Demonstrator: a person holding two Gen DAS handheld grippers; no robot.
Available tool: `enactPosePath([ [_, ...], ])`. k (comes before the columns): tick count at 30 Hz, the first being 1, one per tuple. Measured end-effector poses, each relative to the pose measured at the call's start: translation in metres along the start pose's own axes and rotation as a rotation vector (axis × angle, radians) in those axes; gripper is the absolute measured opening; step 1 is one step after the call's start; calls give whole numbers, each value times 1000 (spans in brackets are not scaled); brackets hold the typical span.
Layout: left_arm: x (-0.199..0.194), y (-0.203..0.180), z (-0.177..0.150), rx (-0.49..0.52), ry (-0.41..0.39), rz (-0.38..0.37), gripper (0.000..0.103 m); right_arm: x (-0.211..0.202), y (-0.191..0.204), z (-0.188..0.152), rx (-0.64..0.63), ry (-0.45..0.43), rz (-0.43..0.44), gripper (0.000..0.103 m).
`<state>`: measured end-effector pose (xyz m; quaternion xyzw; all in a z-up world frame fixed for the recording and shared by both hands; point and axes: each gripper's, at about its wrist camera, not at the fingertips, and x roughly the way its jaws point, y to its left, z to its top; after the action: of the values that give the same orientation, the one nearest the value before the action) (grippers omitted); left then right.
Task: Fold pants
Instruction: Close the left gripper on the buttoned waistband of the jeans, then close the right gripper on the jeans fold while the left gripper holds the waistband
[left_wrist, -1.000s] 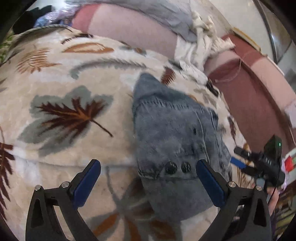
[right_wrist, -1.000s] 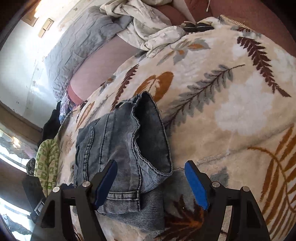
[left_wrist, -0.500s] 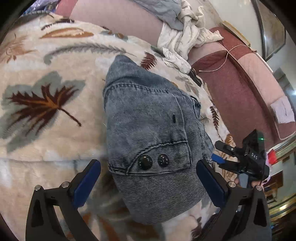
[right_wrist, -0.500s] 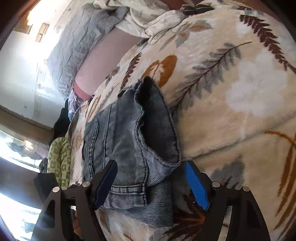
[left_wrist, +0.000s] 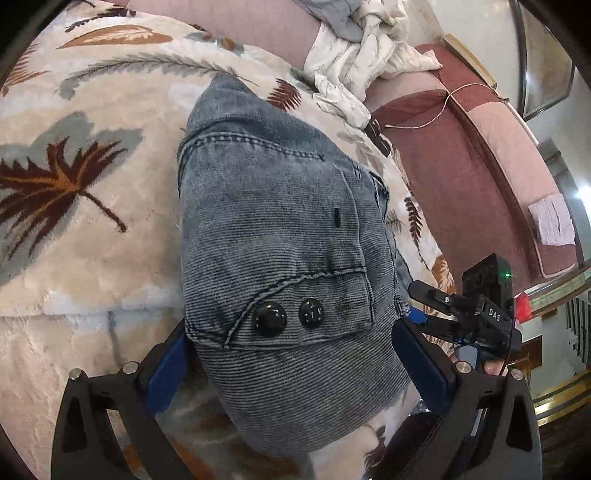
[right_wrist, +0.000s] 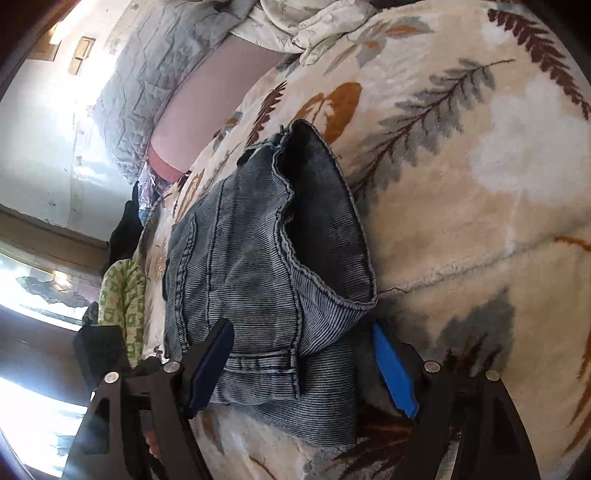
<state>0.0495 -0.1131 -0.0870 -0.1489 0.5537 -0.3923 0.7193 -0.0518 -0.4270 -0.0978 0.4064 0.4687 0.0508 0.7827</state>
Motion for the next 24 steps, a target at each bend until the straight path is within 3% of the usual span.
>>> enactPosePath([
  [5, 3, 0, 1, -8, 8, -23, 103, 10, -5, 2, 54, 42, 116, 81],
  [12, 2, 0, 1, -33, -6, -52, 103, 21, -5, 4, 74, 34, 177, 81],
  [16, 3, -7, 0, 6, -13, -16, 102, 22, 3, 2, 26, 26, 149, 80],
  [18, 2, -14, -1, 44, -24, 2, 102, 21, 5, 1, 20, 17, 130, 73],
  [20, 3, -16, -2, 70, -28, 25, 102, 21, 6, 0, 8, 3, 83, 58],
  [24, 8, -20, -4, 110, -31, 73, 102, 22, 13, -1, -33, -15, 29, 55],
])
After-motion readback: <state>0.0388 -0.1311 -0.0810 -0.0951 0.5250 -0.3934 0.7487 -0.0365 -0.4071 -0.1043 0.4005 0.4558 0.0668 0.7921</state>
